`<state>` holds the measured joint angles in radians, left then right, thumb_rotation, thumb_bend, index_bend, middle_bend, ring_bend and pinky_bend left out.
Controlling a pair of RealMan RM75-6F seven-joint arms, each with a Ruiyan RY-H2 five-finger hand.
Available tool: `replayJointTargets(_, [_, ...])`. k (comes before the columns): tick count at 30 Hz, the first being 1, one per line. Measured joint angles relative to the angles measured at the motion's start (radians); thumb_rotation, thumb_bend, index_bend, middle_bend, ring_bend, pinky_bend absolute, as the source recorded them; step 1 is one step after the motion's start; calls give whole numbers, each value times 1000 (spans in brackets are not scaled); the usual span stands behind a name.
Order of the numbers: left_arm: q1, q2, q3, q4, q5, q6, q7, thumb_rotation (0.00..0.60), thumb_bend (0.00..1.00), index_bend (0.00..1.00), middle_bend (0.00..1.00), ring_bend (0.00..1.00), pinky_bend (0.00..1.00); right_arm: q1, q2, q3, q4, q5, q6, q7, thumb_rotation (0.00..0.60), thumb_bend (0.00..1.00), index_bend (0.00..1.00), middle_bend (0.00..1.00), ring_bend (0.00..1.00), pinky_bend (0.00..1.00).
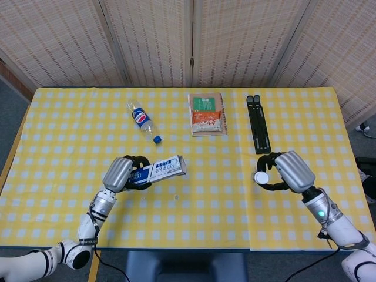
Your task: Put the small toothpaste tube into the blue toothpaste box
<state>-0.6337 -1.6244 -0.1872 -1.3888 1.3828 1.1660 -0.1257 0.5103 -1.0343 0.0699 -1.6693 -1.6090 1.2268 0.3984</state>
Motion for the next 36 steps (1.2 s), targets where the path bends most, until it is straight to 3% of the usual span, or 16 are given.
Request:
replayJointTargets(7, [13, -9, -17, -17, -3, 24, -81, 600, 200, 518, 701, 539, 485, 1, 83, 65, -141, 30, 50, 285, 600, 266, 826, 648, 578, 668])
replayJointTargets(15, [29, -6, -23, -88, 17, 51, -180, 600, 200, 518, 701, 539, 485, 23, 136, 182, -237, 127, 60, 540, 600, 266, 825, 649, 581, 674])
replayJointTargets(27, [35, -66, -33, -129, 39, 96, -194, 600, 200, 518, 701, 533, 483, 62, 28, 246, -263, 121, 108, 469, 600, 267, 825, 650, 584, 674])
replayJointTargets(36, [30, -82, -40, -160, 50, 110, -162, 600, 200, 518, 701, 533, 483, 103, -30, 279, -251, 148, 74, 473, 600, 266, 825, 651, 584, 676])
